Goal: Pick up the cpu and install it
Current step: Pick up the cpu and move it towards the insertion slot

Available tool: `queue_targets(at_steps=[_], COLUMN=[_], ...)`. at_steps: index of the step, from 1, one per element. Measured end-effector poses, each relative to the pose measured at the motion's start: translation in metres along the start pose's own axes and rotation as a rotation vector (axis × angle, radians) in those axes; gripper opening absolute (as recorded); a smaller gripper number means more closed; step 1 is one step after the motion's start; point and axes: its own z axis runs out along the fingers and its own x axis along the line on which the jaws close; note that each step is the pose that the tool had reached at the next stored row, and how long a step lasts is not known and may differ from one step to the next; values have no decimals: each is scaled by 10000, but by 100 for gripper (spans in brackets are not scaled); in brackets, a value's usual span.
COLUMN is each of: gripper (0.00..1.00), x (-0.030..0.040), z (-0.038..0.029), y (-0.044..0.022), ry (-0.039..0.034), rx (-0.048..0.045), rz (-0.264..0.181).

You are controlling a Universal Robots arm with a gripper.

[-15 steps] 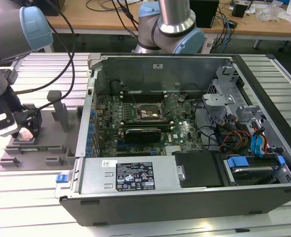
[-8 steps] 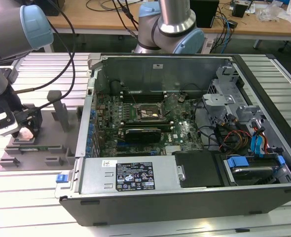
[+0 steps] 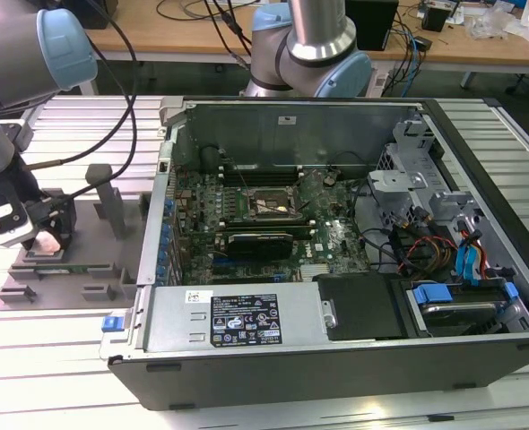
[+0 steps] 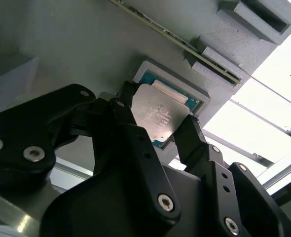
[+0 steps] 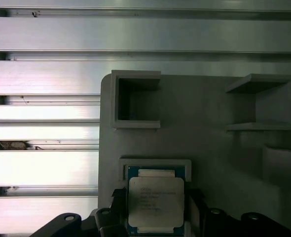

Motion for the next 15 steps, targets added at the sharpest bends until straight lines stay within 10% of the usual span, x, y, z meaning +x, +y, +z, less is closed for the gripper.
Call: queue_targets(at_steps=[5,15], gripper=[55,55], x=[-2,-14], z=[-1,-474], y=[0,23], ry=[-2,-2], rx=[-1,-2], rz=[0,0])
